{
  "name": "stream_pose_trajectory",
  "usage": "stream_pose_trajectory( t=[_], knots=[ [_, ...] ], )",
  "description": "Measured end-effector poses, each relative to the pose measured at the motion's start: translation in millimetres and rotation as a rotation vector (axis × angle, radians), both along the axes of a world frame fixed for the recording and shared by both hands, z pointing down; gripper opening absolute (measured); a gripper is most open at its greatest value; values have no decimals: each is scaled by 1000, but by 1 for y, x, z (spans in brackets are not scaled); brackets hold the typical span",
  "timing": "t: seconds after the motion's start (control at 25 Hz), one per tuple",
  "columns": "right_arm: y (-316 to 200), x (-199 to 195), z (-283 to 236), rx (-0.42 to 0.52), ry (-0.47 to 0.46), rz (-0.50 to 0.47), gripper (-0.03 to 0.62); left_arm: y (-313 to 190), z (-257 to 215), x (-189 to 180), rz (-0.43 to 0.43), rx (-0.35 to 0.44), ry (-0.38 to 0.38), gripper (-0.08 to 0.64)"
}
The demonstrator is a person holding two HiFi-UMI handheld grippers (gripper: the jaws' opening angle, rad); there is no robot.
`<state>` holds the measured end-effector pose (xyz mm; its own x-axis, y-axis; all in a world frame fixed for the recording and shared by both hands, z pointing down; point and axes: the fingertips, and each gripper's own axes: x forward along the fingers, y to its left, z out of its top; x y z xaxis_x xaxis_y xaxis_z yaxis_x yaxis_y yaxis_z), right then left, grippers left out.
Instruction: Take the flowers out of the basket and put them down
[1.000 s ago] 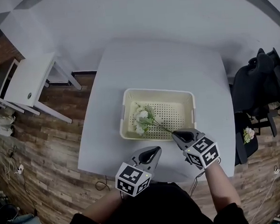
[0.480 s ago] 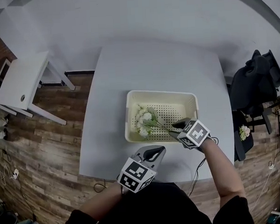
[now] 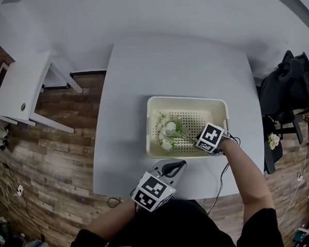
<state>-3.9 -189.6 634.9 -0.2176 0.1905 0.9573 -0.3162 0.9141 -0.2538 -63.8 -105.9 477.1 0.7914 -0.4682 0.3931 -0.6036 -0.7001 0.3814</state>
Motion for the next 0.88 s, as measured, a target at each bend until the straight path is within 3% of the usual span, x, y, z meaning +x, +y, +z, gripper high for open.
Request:
stream_pose_trajectory(
  t=[0.32,0.44,0.52,0.88],
  knots=[
    [8,3,35,-38,56,-54,137,4,8,-20,-6,-23,-12,6],
    [7,2,42,-24,65,-75,128,5,9,-26,-16,-24,-16,6],
    [6,0,45,-9,63,-81,74,6,9,-30,-20,-22,-19,6],
    [-2,-2,32,68,42,-109,43,15,6,-37,-23,-10,-34,6]
  ],
)
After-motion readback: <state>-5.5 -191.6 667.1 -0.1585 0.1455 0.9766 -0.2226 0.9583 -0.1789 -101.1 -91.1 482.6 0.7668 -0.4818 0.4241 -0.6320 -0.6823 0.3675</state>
